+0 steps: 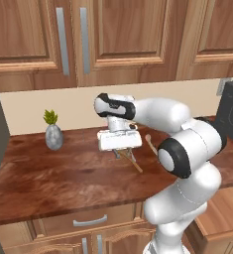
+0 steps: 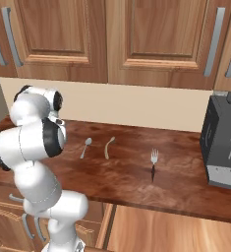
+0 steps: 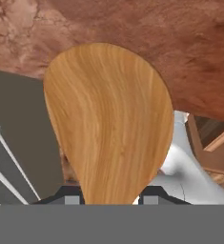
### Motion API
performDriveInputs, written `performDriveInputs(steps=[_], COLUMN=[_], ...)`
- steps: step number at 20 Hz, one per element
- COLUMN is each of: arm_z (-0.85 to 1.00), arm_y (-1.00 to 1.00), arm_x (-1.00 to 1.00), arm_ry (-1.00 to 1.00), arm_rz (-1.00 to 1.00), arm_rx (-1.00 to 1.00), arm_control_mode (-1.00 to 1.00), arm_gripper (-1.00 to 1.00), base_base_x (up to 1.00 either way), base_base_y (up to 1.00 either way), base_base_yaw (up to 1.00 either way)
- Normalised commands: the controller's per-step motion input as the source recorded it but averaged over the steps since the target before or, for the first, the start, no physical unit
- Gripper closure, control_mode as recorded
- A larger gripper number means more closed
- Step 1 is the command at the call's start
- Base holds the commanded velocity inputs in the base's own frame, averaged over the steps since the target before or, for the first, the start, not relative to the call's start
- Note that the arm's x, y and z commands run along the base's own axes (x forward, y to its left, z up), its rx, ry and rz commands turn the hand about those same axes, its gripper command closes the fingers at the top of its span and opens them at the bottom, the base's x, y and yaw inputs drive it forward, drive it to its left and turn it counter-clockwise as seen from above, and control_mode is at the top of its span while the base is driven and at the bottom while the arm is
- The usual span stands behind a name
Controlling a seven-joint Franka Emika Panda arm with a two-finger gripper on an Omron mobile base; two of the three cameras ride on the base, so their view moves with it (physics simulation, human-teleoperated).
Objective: Organize the utensils by type. Pick up the wooden spoons from the counter and place them in the open cabinet. Then pick up the metallic utensils from the counter and place them in the open drawer.
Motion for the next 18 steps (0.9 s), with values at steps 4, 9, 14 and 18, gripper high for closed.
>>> performDriveInputs(steps=[4, 9, 14, 18], arm_z=[0.31, 0.15, 0.14, 0.24], arm_y=[-0.17, -0.22, -0.23, -0.29], arm_x=[-0.48, -0.51, -0.62, -0.54], arm_ry=[0.17, 0.03, -0.02, -0.04], arm_rz=[0.22, 0.23, 0.17, 0.09], arm_rx=[0.0, 0.03, 0.13, 0.27], arm_control_mode=[-1.0, -1.0, -1.0, -1.0], arm_gripper=[1.0, 1.0, 1.0, 1.0], base_base_x=[0.0, 0.0, 0.0, 0.0], base_base_y=[0.0, 0.0, 0.0, 0.0], base_base_yaw=[0.0, 0.0, 0.0, 0.0])
